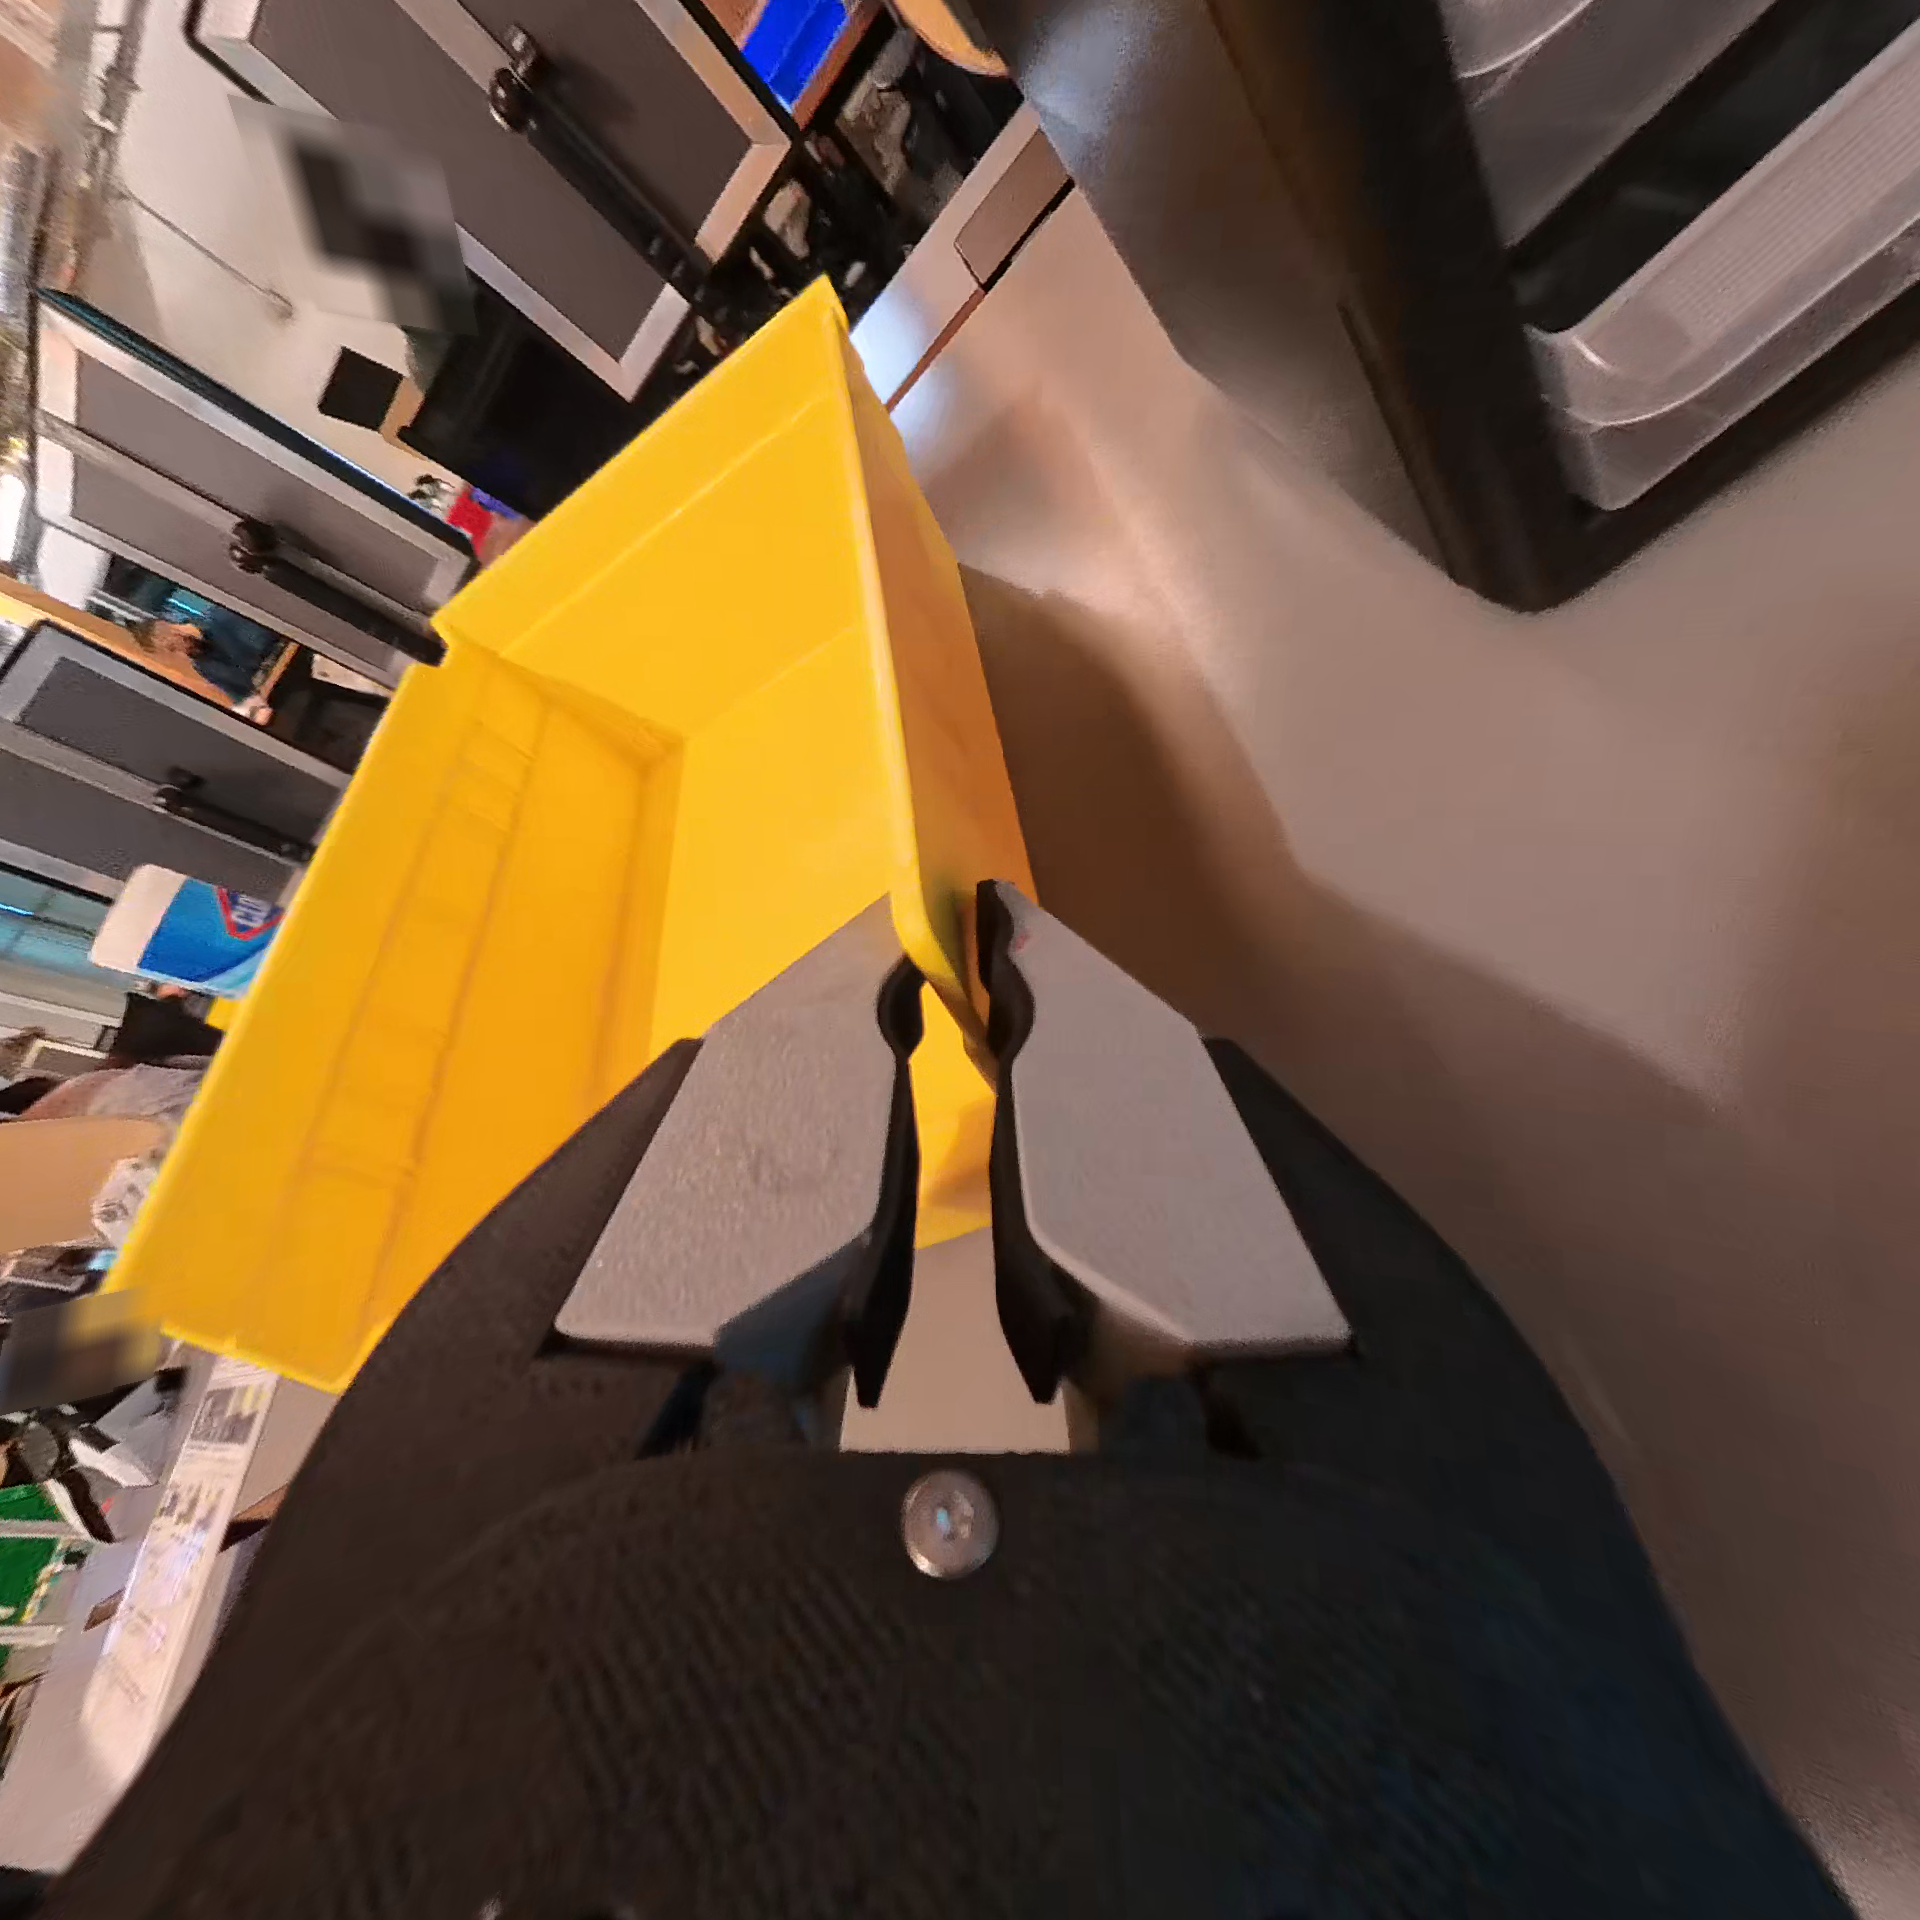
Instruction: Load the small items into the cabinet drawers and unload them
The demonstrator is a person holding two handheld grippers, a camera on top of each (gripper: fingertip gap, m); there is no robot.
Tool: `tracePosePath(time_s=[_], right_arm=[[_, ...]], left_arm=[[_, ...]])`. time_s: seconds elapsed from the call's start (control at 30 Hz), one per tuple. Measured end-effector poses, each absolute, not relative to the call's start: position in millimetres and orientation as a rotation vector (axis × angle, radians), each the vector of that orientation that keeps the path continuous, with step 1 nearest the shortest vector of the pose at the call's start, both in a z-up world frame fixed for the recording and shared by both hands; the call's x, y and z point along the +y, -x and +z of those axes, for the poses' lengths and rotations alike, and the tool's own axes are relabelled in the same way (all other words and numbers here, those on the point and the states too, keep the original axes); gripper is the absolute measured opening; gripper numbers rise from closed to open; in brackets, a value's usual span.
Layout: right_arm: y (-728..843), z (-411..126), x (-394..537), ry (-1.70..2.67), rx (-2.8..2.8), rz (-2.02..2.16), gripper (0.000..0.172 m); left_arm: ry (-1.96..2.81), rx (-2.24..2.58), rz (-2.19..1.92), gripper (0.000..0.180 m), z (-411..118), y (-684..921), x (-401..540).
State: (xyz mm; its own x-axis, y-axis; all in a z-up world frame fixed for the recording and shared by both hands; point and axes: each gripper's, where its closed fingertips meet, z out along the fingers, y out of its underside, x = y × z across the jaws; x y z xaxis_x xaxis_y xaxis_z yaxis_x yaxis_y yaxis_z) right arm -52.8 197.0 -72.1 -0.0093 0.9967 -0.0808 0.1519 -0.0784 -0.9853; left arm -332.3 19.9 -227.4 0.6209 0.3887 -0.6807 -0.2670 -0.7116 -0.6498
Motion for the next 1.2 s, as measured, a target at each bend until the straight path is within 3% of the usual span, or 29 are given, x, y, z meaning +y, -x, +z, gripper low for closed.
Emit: tracePosePath(time_s=[0.3, 1.03, 1.2], right_arm=[[83.5, -98.2, 195.5, 1.462, -1.361, 1.153, 0.043], [106.2, -94.6, 194.0, 1.448, -1.431, 1.071, 0.044], [96.3, -97.6, 206.9, 1.476, -1.439, 1.017, 0.046]], left_arm=[[2.01, -0.095, 1.162, 0.005, -228.3, 320.9, 28.3], [2.028, -0.164, 0.985, 0.01, -223.3, 332.0, 30.4], [2.056, -0.139, 0.554, 0.024, -213.2, 317.3, 24.1]])
